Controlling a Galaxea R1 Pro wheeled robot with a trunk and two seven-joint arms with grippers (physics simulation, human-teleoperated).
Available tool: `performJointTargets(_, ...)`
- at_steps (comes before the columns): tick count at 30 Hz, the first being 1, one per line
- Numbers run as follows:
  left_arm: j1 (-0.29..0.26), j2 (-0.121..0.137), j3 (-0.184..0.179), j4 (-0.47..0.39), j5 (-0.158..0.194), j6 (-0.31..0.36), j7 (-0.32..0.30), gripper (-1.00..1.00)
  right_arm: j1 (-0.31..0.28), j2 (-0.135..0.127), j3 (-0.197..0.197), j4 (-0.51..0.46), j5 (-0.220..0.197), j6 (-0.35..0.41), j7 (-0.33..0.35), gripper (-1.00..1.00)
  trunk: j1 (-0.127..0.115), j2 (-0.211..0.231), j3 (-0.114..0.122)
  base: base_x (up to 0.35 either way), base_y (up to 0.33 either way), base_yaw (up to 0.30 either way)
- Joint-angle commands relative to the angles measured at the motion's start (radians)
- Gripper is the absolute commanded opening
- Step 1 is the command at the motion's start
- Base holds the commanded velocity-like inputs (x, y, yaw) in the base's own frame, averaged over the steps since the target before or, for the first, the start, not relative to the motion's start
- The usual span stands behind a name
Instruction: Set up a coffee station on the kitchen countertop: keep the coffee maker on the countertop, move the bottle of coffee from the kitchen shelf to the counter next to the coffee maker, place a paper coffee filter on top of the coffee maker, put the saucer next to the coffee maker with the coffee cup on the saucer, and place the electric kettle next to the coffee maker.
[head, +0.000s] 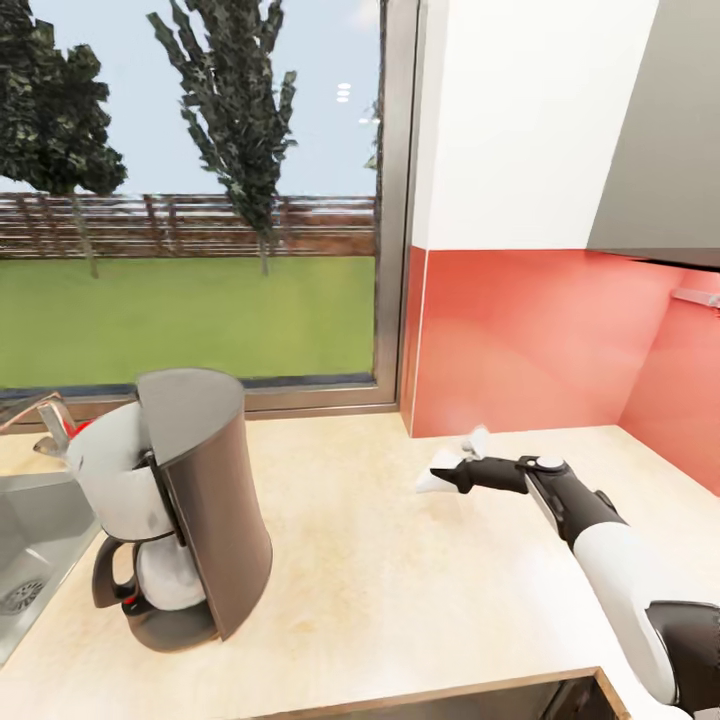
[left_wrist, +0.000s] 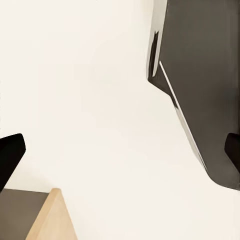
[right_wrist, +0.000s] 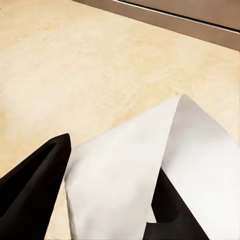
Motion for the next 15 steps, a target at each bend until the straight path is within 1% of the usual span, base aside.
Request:
performJointTargets(1,-0.001,0.000,0.008,0.000,-0.010,-0.008,0.003,1.00,-0.001,0.000,0.002,-0.003,-0.001,0.007,0.003,-1.00,0.000,-0.002,-0.002,-0.332,0.000,0.000)
performJointTargets(4,-0.003,0.002,0.008,-0.001,-0.009,-0.009,0.004,1.00,0.000,0.002,0.002,-0.003,-0.001,0.007,0.003,-1.00,0.000,-0.002,-0.002,-0.334,0.002,0.000)
performJointTargets(5,-0.005,0.002,0.010,-0.001,-0.007,-0.009,0.005,1.00,0.000,0.015,0.002,0.002,-0.001,0.007,0.003,-1.00,0.000,-0.002,-0.001,-0.293,0.203,0.000)
performJointTargets(7,-0.005,0.002,0.011,-0.001,-0.007,-0.009,0.005,1.00,0.000,0.020,0.002,0.003,-0.001,0.007,0.003,-1.00,0.000,-0.002,0.001,-0.288,0.213,0.000)
performJointTargets(15,-0.005,0.001,0.012,-0.001,-0.007,-0.009,0.005,1.00,0.000,0.024,0.002,0.003,-0.001,0.007,0.003,-1.00,0.000,-0.002,0.013,-0.283,0.224,0.000)
